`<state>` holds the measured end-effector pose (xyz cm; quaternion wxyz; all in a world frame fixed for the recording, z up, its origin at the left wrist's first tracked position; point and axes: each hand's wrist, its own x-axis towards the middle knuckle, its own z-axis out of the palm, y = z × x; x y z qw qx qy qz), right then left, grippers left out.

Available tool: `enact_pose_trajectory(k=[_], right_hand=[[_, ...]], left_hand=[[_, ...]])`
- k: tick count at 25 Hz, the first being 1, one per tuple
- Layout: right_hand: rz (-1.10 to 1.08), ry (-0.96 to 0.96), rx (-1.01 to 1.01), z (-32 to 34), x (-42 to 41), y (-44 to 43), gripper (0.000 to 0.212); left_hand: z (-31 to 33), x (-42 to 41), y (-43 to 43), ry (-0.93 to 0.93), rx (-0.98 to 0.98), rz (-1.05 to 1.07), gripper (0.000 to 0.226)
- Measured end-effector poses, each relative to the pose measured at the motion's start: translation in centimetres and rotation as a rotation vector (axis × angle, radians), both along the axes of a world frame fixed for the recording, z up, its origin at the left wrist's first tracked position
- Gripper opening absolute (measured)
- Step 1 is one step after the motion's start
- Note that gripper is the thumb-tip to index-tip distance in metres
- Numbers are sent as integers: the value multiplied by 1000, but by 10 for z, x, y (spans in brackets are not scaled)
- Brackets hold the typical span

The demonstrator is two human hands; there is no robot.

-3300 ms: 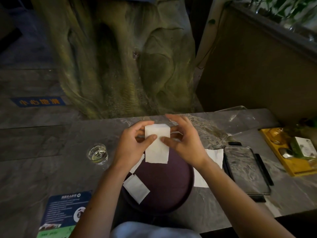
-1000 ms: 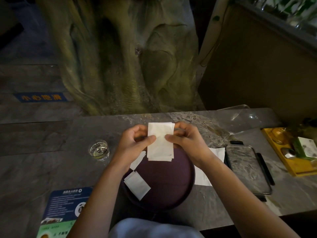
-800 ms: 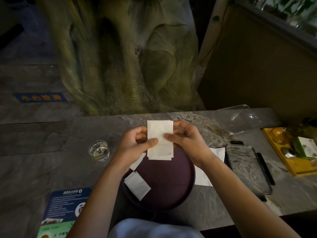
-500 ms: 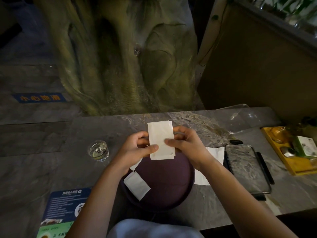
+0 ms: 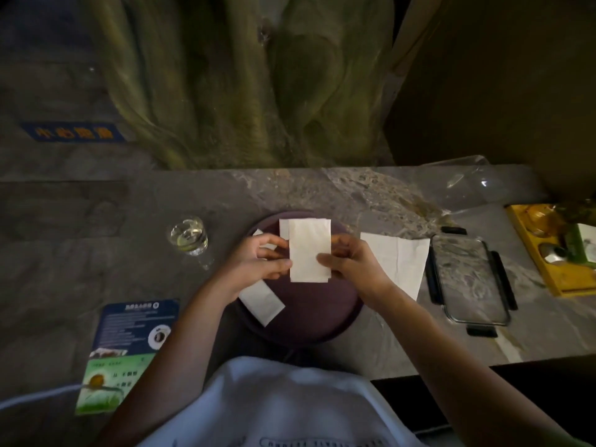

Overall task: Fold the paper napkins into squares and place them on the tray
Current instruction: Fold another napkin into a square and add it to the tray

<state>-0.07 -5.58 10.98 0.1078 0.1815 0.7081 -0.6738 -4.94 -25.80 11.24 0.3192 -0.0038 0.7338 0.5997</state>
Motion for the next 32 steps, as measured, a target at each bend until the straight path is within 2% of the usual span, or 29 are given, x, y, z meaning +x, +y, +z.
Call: enact_pose_trajectory(k=[7,12,16,20,22,25,28,32], right_hand=[[59,-142,-3,-56,17,-9,22],[202,-233,235,-94,26,-3,30],[335,-336,421,-107,19,6,24],[556,-283,598,-117,11,14,19],[639,-221,646,-125,7,19,22],[745,-185,644,-135,0,23,20],[794,-224,633,-149,-3,28,21],[755,-277,675,-161,1,46,32]], left_hand=[[-59,28,4,-182,-49,95,22],[-96,49,14,-270,-127,125,31],[-118,49,20,-121,-354,124,55],[-128,45,37,39,-442,-27,60],[-135,45,46,72,-442,-121,55],[-147,49,54,101,-492,-215,34],[-157,54,62,62,-546,-206,22],[-169,57,68,27,-553,-172,16]])
